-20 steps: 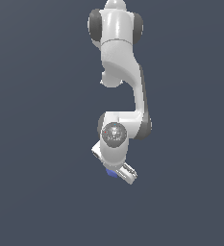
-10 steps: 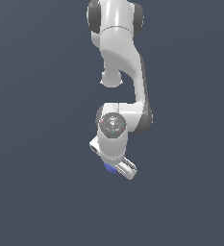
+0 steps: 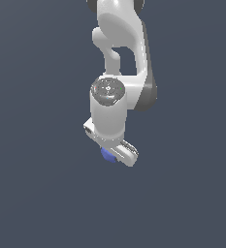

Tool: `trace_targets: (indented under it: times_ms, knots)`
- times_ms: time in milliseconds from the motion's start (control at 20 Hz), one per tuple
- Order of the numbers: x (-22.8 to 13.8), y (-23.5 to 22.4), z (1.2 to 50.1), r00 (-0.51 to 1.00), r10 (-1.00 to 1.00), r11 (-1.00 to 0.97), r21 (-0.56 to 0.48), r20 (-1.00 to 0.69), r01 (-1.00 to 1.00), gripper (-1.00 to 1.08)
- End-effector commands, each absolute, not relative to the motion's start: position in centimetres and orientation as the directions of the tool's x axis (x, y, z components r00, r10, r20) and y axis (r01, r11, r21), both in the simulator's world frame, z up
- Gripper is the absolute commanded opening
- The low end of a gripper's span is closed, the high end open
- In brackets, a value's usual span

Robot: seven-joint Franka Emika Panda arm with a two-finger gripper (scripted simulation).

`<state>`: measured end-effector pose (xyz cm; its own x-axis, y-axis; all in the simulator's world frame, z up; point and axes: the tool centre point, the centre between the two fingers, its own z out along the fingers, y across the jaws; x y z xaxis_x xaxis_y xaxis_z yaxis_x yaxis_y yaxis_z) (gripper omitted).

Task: Pick up the object and move it to a goal position.

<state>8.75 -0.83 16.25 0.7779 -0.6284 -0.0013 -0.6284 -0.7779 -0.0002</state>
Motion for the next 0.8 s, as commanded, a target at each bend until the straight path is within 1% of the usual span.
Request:
trace_targets:
  times_ms: [0,750]
  knots:
    - [8.1,-1.2,19.2,0.778,-0.628,-0.778,-0.001,-0.001,-0.628,-1.0]
    - [4.6,-3.3,35.8,0.777,-0.629,-0.777,0.0,-0.001,-0.629,-1.0]
